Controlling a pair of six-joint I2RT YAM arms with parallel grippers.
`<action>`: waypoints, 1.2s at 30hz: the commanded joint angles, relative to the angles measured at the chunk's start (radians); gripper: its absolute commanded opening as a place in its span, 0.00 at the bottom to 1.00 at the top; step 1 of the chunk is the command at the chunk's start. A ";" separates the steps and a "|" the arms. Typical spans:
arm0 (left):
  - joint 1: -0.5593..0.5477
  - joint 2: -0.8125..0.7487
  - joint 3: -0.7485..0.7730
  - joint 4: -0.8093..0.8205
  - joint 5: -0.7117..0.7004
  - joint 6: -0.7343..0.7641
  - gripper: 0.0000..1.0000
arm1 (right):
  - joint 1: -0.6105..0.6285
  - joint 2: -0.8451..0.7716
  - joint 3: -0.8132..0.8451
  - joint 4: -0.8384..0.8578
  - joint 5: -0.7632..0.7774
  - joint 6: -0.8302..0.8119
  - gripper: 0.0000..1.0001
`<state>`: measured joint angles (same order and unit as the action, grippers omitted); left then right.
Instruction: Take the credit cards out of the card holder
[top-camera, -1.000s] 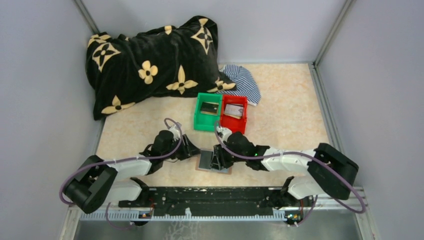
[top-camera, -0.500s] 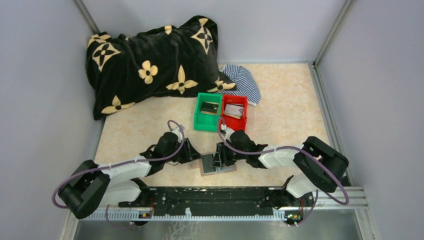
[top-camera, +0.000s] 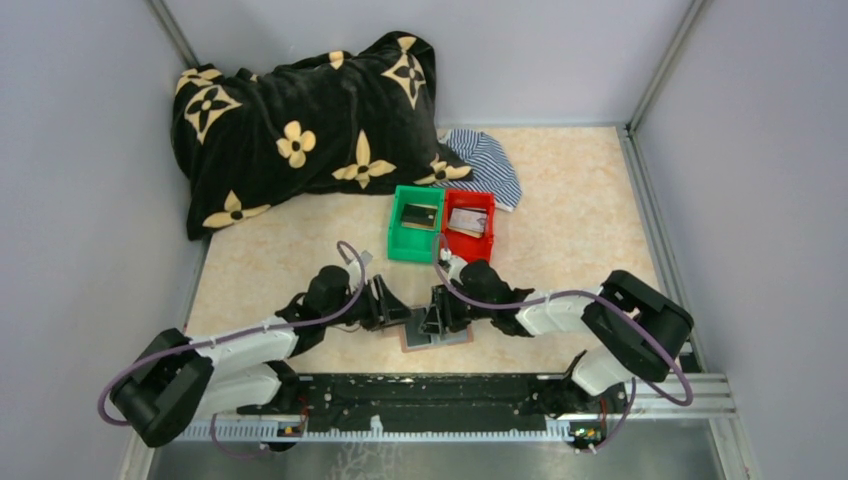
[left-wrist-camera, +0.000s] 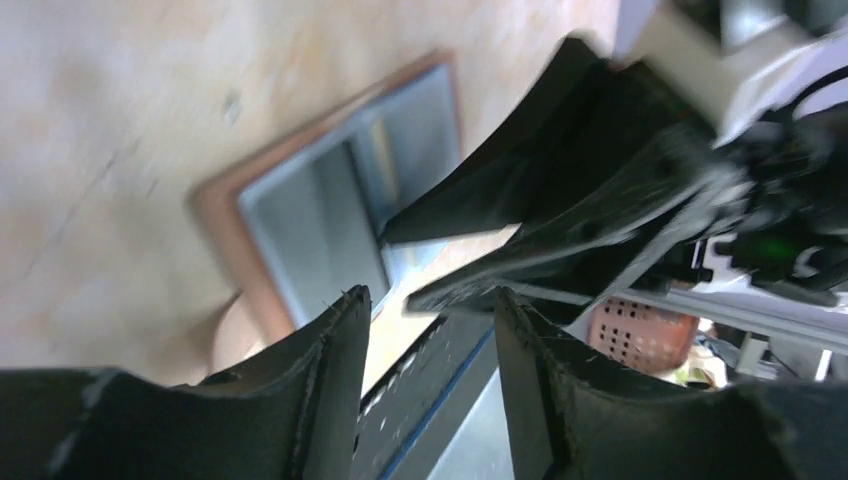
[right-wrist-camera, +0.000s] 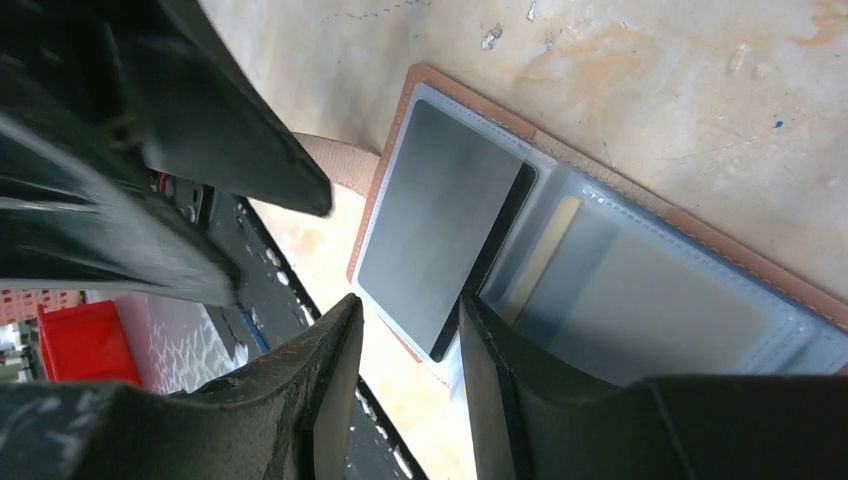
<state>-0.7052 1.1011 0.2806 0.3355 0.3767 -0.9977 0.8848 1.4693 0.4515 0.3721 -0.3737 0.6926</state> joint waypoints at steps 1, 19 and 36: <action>0.000 0.022 -0.148 0.236 0.097 -0.162 0.60 | -0.016 0.011 -0.007 0.046 -0.030 -0.013 0.41; 0.006 -0.011 -0.224 0.251 -0.052 -0.113 0.66 | -0.023 0.011 -0.022 0.044 -0.044 -0.025 0.41; 0.027 0.128 -0.206 0.455 0.102 -0.157 0.66 | -0.022 0.017 -0.015 0.028 -0.039 -0.029 0.41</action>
<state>-0.6827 1.1713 0.0753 0.7033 0.4316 -1.1500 0.8677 1.4841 0.4385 0.3908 -0.4198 0.6811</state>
